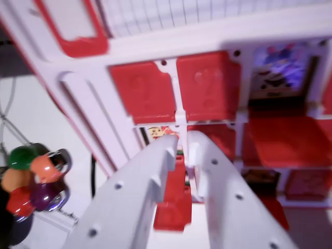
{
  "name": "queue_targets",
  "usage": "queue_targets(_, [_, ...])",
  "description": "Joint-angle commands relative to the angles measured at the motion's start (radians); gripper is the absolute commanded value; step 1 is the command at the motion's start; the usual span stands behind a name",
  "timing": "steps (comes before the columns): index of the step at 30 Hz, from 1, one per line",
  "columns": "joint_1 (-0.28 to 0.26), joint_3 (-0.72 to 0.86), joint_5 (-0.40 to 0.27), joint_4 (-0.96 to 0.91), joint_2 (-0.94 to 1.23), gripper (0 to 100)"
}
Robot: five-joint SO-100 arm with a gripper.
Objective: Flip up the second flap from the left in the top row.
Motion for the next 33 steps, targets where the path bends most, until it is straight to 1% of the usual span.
queue_targets(1, [-0.008, 0.015, 0.002, 0.025, 0.27, 2])
queue_targets(5, [-0.006, 0.097, -0.009, 0.064, 0.383, 2])
queue_targets(8, [-0.002, 0.169, -0.031, 0.072, 0.476, 2])
queue_targets(20, [0.018, 0.488, -0.147, 0.072, 0.873, 2])
queue_targets(28, [0.057, 0.698, -0.233, 0.037, 1.106, 2])
queue_targets(33, [0.083, 0.764, -0.265, 0.037, 1.193, 2])
